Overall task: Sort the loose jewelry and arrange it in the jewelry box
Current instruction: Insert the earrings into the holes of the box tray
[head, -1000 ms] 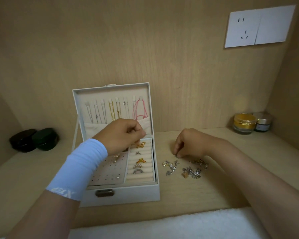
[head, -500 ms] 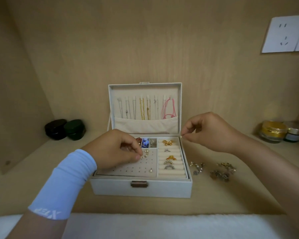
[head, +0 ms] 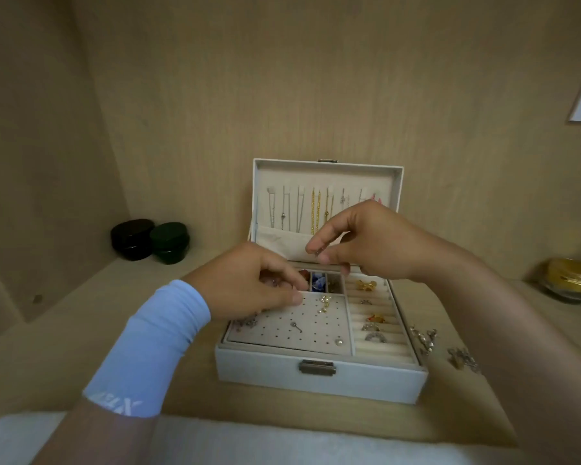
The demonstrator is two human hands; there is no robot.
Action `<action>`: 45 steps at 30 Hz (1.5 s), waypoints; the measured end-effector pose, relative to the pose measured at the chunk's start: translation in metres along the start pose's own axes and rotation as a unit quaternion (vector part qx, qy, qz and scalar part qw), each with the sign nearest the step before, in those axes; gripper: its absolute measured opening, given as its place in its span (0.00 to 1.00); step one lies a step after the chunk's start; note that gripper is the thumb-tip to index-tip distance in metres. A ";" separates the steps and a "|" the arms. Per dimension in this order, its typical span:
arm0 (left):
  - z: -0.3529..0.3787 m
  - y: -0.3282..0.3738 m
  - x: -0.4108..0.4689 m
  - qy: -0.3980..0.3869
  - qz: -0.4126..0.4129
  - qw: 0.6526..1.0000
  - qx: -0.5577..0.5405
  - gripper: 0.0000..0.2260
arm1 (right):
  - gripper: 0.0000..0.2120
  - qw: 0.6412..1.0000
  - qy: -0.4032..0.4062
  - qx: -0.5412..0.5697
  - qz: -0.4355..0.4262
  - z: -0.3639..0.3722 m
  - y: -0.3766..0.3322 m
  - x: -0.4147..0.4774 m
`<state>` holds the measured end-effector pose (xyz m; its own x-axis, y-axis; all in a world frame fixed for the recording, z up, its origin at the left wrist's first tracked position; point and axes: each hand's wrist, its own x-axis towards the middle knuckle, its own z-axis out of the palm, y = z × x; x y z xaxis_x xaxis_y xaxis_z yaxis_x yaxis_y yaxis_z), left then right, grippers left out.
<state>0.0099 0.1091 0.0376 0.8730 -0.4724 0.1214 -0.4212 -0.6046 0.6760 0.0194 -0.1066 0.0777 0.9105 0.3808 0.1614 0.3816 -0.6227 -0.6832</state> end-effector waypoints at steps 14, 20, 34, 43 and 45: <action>0.000 -0.023 0.006 0.128 0.012 0.979 -0.160 0.04 | 0.03 0.996 -0.024 0.079 -0.042 0.029 0.002 0.014; 0.002 -0.027 0.001 0.128 -0.001 0.978 -0.163 0.05 | 0.02 0.998 -0.027 0.030 -0.048 0.033 0.000 0.014; -0.001 -0.035 -0.002 0.175 0.048 0.969 -0.169 0.03 | 0.06 0.983 0.083 0.148 -0.066 0.051 0.001 0.017; 0.003 -0.038 0.001 0.218 0.034 0.972 -0.087 0.01 | 0.02 0.987 0.130 0.063 -0.069 0.062 0.003 0.019; 0.003 -0.038 0.000 0.208 0.028 0.975 -0.075 0.02 | 0.03 0.987 0.130 0.006 -0.093 0.063 0.003 0.017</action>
<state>0.0252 0.1297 0.0099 0.8872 -0.1816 0.4242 -0.4572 -0.4701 0.7550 0.0264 -0.0589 0.0336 0.8358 0.2979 0.4611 0.5450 -0.5505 -0.6323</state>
